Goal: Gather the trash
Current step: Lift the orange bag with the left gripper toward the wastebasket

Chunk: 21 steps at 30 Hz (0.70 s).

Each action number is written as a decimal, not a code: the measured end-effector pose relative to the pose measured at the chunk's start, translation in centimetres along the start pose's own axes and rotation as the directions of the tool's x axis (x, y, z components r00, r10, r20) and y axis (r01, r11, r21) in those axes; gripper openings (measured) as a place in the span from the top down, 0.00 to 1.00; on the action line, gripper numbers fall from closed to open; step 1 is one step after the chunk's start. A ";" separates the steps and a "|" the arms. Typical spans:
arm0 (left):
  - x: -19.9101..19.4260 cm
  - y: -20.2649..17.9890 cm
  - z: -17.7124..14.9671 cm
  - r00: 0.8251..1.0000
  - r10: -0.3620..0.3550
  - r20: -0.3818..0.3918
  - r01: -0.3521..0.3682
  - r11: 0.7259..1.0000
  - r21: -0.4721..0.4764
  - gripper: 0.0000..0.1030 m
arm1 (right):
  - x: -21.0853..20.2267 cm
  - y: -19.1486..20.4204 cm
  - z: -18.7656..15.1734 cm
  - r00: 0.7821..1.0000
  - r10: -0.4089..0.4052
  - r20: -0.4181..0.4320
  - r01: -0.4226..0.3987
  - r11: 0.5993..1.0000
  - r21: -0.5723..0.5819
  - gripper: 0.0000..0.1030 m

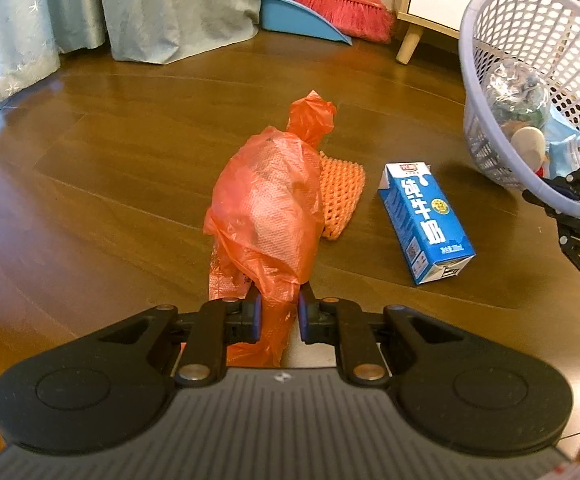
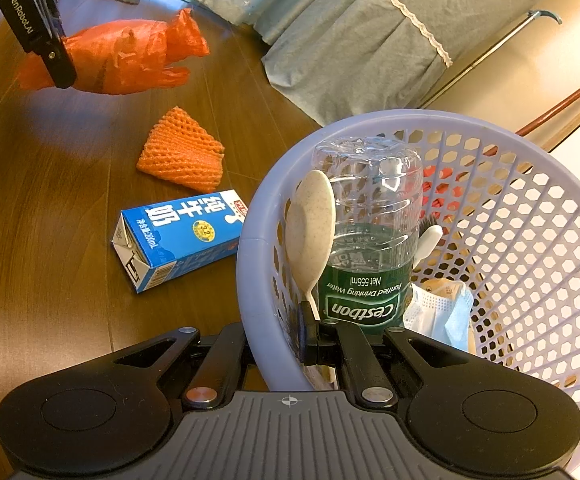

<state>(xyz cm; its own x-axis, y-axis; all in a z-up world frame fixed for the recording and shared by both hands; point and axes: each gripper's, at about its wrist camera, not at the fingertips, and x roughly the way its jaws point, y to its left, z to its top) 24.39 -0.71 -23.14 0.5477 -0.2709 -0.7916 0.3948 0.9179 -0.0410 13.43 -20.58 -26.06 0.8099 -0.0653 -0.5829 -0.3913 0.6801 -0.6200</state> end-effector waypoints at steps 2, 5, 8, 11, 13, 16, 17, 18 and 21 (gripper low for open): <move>-0.1 -0.2 0.1 1.000 -0.006 0.005 0.006 1.000 0.003 0.87 | 0.0 0.0 0.0 1.000 0.000 0.000 0.000 1.000 0.002 0.97; -0.4 -0.5 0.4 1.000 -0.014 0.014 0.014 1.000 0.010 0.87 | 0.0 0.0 0.0 1.000 0.000 0.000 0.000 1.000 -0.001 0.97; -0.6 -1.0 0.7 1.000 -0.022 0.022 0.022 1.000 0.017 0.87 | 0.0 0.0 0.0 1.000 0.000 0.000 0.000 1.000 -0.001 0.97; -0.8 -1.4 0.9 0.999 -0.031 0.027 0.031 0.999 0.019 0.87 | 0.0 0.0 0.0 1.000 0.000 0.000 0.000 1.000 0.000 0.97; -1.0 -1.5 1.1 0.999 -0.038 0.030 0.038 0.999 0.020 0.87 | 0.0 0.0 0.0 1.000 0.000 0.000 0.000 1.000 -0.001 0.97; -1.2 -1.8 1.3 0.998 -0.044 0.035 0.044 0.999 0.024 0.87 | 0.0 0.0 0.0 1.000 0.000 0.000 0.000 1.000 0.000 0.97; -1.3 -1.8 1.3 0.998 -0.046 0.038 0.045 0.999 0.026 0.87 | 0.0 0.0 0.0 1.000 0.000 0.000 0.000 1.000 -0.001 0.97; -1.3 -1.9 1.4 0.998 -0.048 0.039 0.047 0.999 0.028 0.87 | 0.0 0.0 0.0 1.000 0.000 -0.001 0.000 1.000 -0.001 0.97; -1.4 -2.1 1.6 0.998 -0.054 0.042 0.053 0.998 0.030 0.87 | 0.0 0.0 0.0 1.000 0.000 -0.001 0.000 1.000 0.000 0.97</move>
<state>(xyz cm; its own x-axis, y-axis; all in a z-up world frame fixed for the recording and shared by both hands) 23.90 -2.73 -20.96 0.5563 -0.3320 -0.7618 0.4451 0.8932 -0.0642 13.47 -20.57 -26.03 0.8096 -0.0657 -0.5832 -0.3916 0.6798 -0.6201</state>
